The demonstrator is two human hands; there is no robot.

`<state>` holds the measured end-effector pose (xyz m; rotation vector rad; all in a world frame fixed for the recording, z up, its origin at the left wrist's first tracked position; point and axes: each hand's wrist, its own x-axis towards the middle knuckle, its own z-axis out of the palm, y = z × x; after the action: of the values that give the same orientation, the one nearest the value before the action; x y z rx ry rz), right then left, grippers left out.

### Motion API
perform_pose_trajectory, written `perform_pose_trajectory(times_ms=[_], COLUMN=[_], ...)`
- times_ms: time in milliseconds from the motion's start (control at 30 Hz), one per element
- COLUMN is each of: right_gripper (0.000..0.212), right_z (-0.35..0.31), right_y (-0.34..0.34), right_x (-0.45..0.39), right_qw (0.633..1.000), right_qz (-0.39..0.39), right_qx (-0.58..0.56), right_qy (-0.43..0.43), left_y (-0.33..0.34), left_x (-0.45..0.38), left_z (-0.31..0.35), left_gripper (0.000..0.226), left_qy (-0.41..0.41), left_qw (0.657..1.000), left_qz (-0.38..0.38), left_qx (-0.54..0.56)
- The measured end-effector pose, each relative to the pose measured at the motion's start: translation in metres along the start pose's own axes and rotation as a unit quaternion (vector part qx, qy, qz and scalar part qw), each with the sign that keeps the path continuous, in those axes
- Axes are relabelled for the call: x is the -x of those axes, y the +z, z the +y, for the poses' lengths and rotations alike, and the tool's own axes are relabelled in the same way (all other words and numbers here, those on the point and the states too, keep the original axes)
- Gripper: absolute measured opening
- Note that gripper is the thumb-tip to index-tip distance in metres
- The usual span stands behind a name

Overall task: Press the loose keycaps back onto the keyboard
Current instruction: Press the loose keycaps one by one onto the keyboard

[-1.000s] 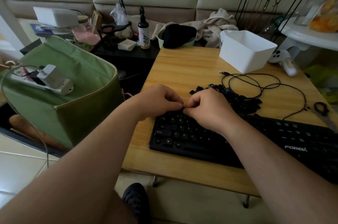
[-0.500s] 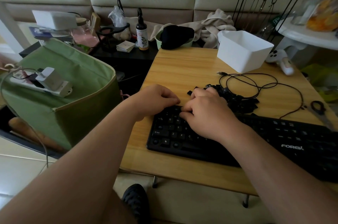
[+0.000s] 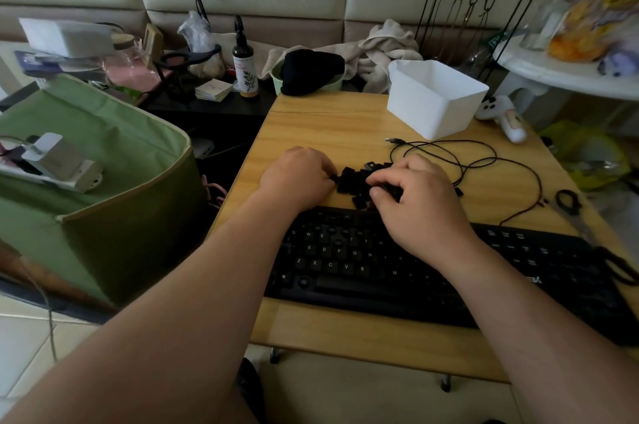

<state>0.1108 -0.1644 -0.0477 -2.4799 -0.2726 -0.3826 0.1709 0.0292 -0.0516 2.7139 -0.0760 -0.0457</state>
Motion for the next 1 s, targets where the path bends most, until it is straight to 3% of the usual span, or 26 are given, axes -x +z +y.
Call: perform_pose_trajectory(times_ms=[133, 300, 467, 600, 1000], right_gripper=[0.019, 0.036, 0.04, 0.031, 0.028], right_z=[0.004, -0.005, -0.013, -0.014, -0.017], right_y=[-0.008, -0.015, -0.014, -0.017, -0.021], right_x=[-0.001, -0.001, 0.001, 0.003, 0.01], right_qw=[0.999, 0.995, 0.988, 0.983, 0.984], right_qz=[0.017, 0.022, 0.044, 0.094, 0.111], right_qx=[-0.035, -0.089, -0.114, -0.111, -0.095], right_qy=[-0.01, -0.046, -0.094, -0.111, -0.098], left_y=[-0.007, -0.021, -0.028, -0.028, -0.028], left_x=[0.005, 0.034, 0.054, 0.056, 0.057], left_z=[0.0, 0.011, 0.023, 0.021, 0.023], left_gripper=[0.024, 0.021, 0.025, 0.024, 0.022], left_qy=[-0.001, 0.023, 0.064, 0.075, 0.063], left_qw=[1.0, 0.969, 0.928, 0.912, 0.906], left_qz=[-0.002, -0.048, -0.096, -0.111, -0.117], left_qx=[0.016, 0.241, 0.355, 0.387, 0.402])
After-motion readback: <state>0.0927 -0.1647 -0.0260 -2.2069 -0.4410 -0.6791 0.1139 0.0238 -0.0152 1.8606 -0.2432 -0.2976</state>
